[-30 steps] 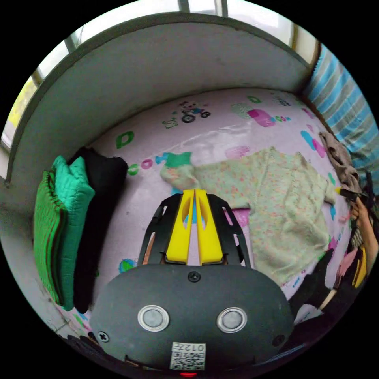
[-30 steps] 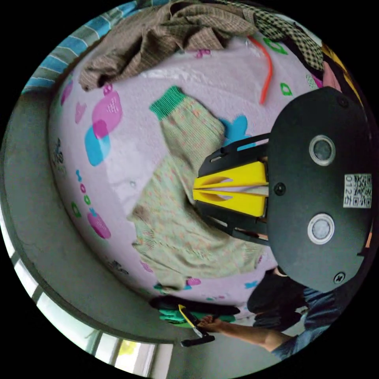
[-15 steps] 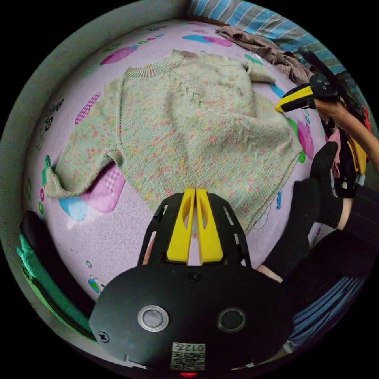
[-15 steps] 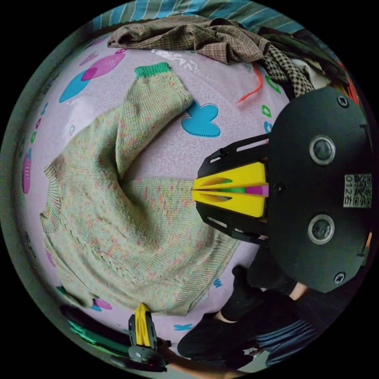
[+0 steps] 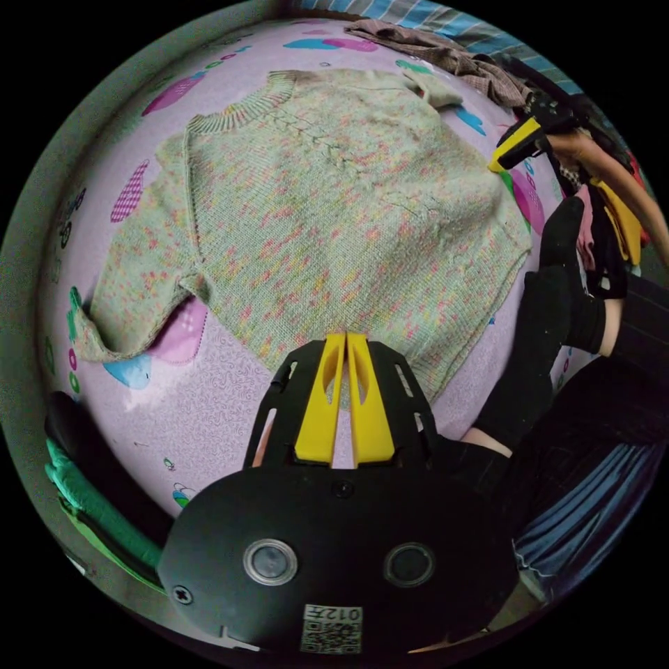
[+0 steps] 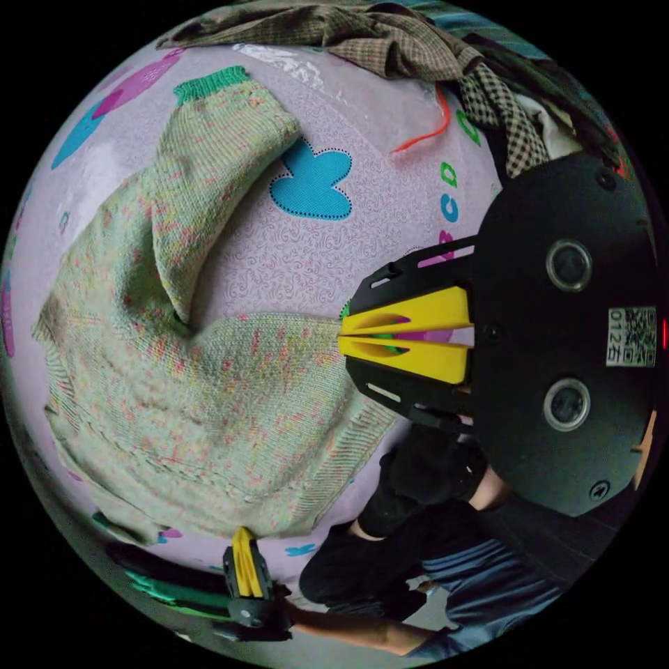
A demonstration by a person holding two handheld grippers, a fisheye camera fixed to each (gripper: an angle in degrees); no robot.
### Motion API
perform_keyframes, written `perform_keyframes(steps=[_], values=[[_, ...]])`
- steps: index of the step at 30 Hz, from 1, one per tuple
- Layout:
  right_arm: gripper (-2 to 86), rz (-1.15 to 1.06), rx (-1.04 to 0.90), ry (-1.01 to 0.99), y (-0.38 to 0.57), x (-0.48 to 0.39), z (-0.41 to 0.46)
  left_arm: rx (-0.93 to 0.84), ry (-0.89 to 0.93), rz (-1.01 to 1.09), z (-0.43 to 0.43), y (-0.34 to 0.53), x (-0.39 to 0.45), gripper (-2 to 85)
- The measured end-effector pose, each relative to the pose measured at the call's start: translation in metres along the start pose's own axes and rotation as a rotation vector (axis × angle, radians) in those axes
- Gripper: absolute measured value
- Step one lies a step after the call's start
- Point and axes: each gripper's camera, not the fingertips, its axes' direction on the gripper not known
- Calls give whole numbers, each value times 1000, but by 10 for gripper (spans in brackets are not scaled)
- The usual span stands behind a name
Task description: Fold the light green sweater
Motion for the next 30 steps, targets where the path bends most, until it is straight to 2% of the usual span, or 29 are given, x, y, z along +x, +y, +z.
perform_keyframes(steps=[4, 7, 10, 13, 16, 19, 21, 26, 28, 30], values=[[-10, 16, -48, -11, 0, 7, 2, -10, 58, -14, -5, 4, -11, -1], [-10, 63, 129, -53, 7, 19, -24, 86, 36, -94, -24, 8, -28, -1], [-10, 143, 357, -93, 6, 28, -50, 254, -50, -295, -54, 2, -64, 0], [-10, 222, 415, -46, -9, 32, -52, 317, -92, -428, -63, -9, -86, 0], [-10, 283, 380, 53, -22, 34, -39, 305, -138, -580, -60, -21, -116, 0], [-10, 287, 292, 72, -32, 37, -18, 235, -128, -622, -48, -24, -132, 0], [-9, 310, 333, 44, -34, 41, -17, 169, -124, -651, -34, -18, -145, 0], [-9, 330, 441, 48, -37, 44, -14, 260, -35, -705, -31, 7, -154, -1], [-8, 328, 437, 45, -27, 46, -10, 274, -40, -693, -32, 17, -153, -1], [-4, 369, 515, 34, -5, 58, -13, 261, -85, -698, -33, 28, -155, -1]])
